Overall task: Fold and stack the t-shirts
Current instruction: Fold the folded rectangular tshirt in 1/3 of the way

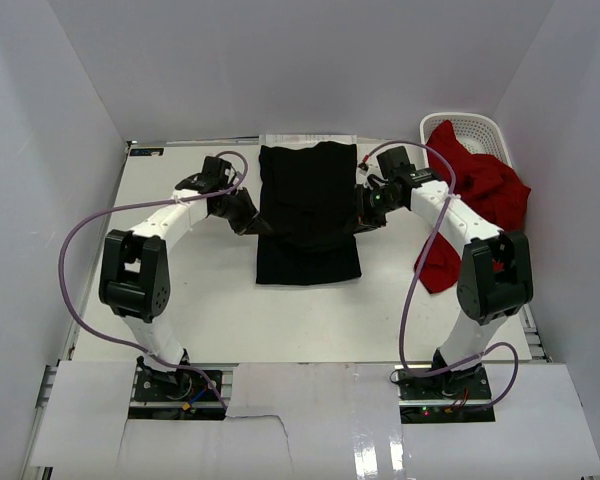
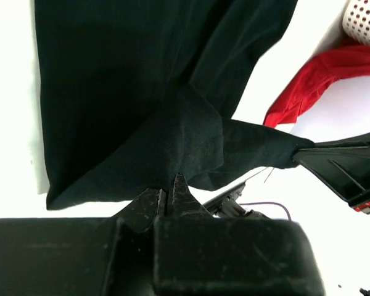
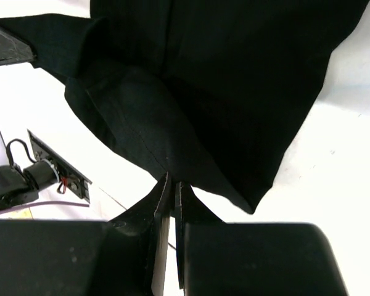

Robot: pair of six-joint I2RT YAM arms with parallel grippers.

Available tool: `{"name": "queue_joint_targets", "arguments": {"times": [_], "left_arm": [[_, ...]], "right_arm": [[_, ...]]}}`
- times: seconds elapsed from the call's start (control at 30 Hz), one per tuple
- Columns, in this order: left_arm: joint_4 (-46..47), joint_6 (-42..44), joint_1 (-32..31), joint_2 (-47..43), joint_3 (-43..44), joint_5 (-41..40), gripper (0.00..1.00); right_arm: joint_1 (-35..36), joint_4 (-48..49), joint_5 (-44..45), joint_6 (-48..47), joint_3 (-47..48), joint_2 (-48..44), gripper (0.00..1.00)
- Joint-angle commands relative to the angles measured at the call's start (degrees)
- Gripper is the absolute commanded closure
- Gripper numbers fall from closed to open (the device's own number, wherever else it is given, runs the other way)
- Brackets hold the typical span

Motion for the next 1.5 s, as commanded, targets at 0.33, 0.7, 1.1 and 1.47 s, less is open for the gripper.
{"name": "queue_joint_targets", "arguments": {"times": [0.33,0.7,1.1,1.47], "left_arm": [[-3.21,3.03,1.41,8.3,16.51,-1.36,1.0],[-5.06,3.56,2.2,14.54,25.21,-1.71,1.0],[-4.8,4.35,2.55,23.5,32.77,-2.85,1.0],[-4.89,4.35,2.72,27.28,37.17,-3.82,1.0]], "right_arm": [[-2.82,-3.53,0.2,-2.52,15.05,9.32,0.92],[-4.49,-5.2,-0.42,-2.62,23.5,15.82,0.92],[-5.9,-5.03,-1.39,-2.35,31.06,24.26,0.92],[-6.34,-4.15,-1.65,-0.86,35.45,29.36,0.92]]}}
